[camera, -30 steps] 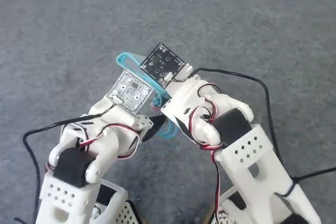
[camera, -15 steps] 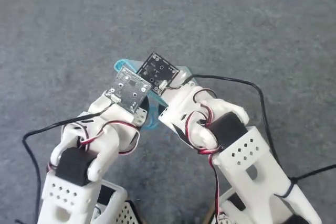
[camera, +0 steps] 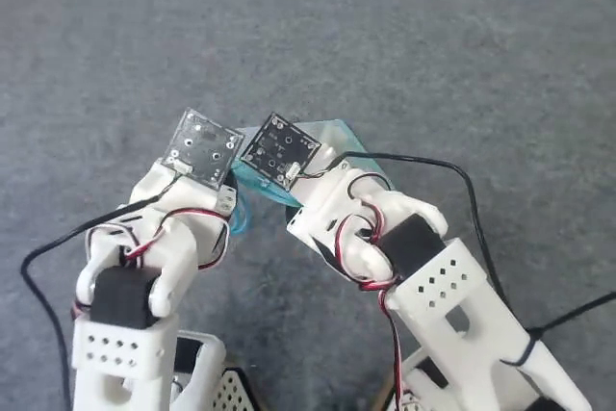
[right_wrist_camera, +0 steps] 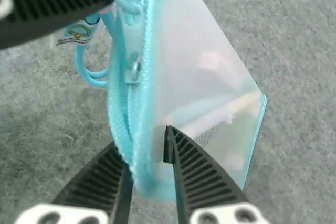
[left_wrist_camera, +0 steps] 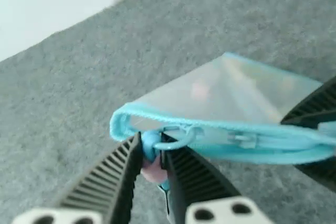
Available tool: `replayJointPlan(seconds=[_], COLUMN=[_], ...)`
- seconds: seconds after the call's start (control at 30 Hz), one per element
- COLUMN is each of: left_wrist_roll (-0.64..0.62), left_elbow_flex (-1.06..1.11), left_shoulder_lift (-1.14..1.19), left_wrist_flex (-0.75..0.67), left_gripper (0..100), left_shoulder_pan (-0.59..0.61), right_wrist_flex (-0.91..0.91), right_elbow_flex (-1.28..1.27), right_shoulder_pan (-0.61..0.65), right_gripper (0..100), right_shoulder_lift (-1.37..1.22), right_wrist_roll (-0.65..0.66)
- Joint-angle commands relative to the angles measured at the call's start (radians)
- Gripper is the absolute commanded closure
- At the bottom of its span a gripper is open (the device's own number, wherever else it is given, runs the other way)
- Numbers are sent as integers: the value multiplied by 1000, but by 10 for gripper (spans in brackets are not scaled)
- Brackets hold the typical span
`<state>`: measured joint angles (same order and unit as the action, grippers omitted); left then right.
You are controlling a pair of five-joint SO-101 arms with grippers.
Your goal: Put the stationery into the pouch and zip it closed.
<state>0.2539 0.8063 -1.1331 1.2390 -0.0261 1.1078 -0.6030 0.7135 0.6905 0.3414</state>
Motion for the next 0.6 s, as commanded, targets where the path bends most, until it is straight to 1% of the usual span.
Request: replayJointPlan(seconds=[0.0,0.1,0.2,0.27,0.4,0.57], left_wrist_roll=[21,25,32,55,71,118], left_elbow_flex=[-25,-21,-21,-19,5,94], left_shoulder_lift=[15,18,18,20,21,21], left_wrist_flex=[-37,-40,-40,-41,-101,-167], left_gripper=[990,990,990,990,990,990], left_shoulder_pan=[43,43,44,72,166,184], right_wrist_flex=[15,18,19,21,50,84], right_elbow_flex=[-15,-15,-15,-15,-11,-14], right_shoulder_pan=[-5,-8,-44,-62,-62,-65], right_gripper=[991,991,991,991,991,991], right_shoulder_lift=[-10,-10,-8,-8,7,124], right_wrist_roll=[12,12,15,35,52,63])
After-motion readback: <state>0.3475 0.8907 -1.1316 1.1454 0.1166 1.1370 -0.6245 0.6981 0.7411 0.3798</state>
